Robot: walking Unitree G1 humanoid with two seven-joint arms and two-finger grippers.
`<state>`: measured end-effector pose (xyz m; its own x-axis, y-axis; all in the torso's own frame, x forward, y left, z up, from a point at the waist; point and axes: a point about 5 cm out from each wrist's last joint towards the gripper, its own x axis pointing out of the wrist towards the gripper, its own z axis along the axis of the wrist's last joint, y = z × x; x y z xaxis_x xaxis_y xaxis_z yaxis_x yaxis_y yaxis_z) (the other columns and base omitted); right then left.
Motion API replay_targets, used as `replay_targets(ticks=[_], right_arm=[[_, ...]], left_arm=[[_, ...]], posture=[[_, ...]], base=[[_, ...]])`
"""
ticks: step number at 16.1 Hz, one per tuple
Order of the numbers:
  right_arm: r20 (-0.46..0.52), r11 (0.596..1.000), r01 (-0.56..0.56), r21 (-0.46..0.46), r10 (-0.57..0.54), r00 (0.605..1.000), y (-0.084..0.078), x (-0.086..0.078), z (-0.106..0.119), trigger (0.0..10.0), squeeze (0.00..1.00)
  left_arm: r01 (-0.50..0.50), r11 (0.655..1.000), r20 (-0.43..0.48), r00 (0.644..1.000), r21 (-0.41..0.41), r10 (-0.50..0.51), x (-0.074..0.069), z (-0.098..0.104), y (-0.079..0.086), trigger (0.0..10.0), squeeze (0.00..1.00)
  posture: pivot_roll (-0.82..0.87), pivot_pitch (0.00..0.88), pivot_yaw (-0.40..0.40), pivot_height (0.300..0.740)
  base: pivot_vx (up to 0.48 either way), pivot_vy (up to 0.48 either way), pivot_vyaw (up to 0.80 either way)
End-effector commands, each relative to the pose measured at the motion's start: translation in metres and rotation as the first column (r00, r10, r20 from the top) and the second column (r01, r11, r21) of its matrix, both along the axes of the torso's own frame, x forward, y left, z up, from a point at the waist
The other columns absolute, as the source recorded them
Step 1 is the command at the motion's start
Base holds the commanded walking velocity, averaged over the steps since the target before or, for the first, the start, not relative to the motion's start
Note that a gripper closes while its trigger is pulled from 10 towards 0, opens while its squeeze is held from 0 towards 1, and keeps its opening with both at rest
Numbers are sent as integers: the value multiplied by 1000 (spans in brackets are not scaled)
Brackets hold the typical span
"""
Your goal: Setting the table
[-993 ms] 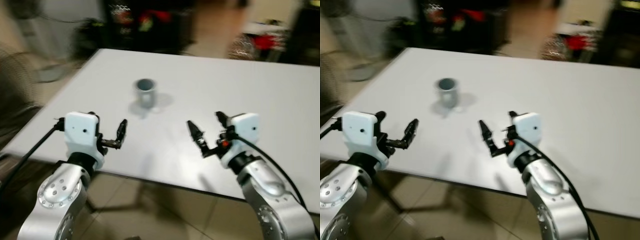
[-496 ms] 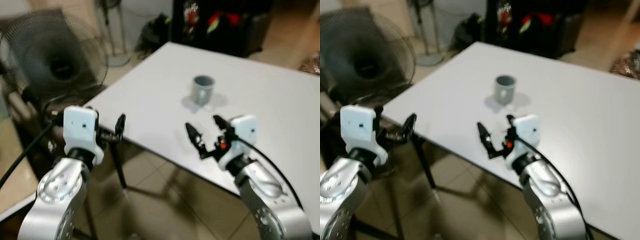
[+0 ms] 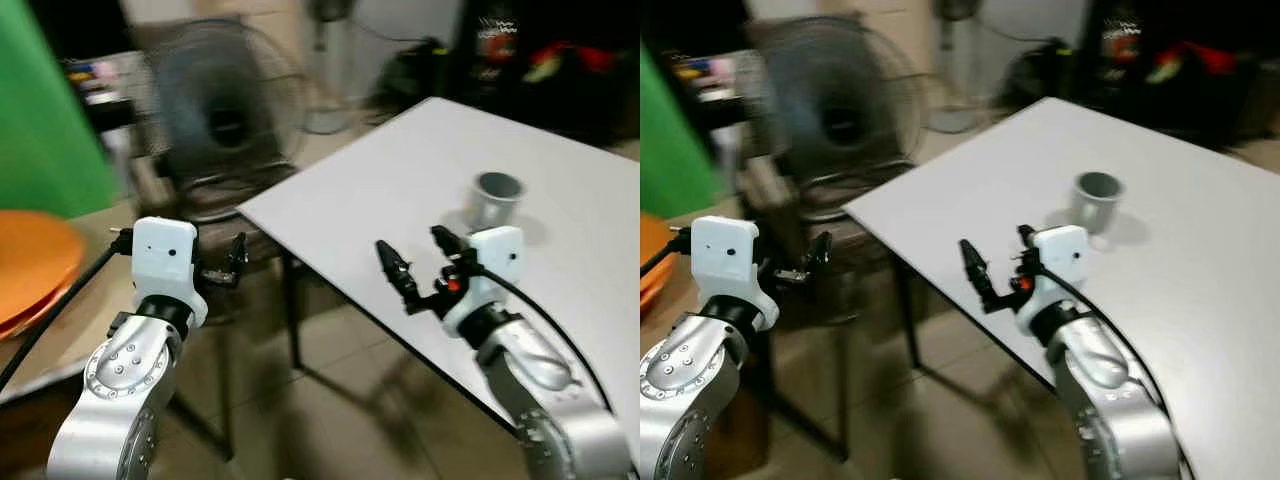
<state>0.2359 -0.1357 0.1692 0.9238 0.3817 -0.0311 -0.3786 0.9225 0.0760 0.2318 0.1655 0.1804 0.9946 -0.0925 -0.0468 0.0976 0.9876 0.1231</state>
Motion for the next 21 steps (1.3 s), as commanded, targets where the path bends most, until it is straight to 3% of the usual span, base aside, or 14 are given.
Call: replay_targets(ticks=[1, 6, 11, 16, 21], right_arm=[[-18, 1000, -7, 6, 7, 1000, -3, -1, -1, 10000, 1000], [-49, 1000, 12, -1, -13, 999, -11, -10, -2, 10000, 1000], [-67, 998, 53, 40, -51, 996, -7, -5, -3, 10000, 1000], [-75, 997, 71, 37, -68, 995, -8, 7, -4, 10000, 1000], [-82, 997, 52, 60, -47, 996, -2, 6, -7, 10000, 1000]], left_arm=[[-9, 1000, 28, 1000, 23, 9, 3, 4, 2, 10000, 0], [-45, 999, -5, 999, 20, 46, -10, -6, 6, 10000, 0], [-37, 999, 6, 999, -2, 37, -9, -4, 2, 10000, 0], [-43, 999, 19, 999, -7, 44, -6, -3, 1, 10000, 0], [-39, 999, 24, 999, 0, 39, -5, 1, 3, 10000, 0]], posture=[[-91, 0, 58, 740], [-109, 0, 57, 740], [-104, 0, 44, 740], [-100, 0, 29, 740], [-73, 0, 49, 740]], base=[[0, 0, 800], [0, 0, 800], [0, 0, 800], [0, 373, 0], [0, 284, 0]])
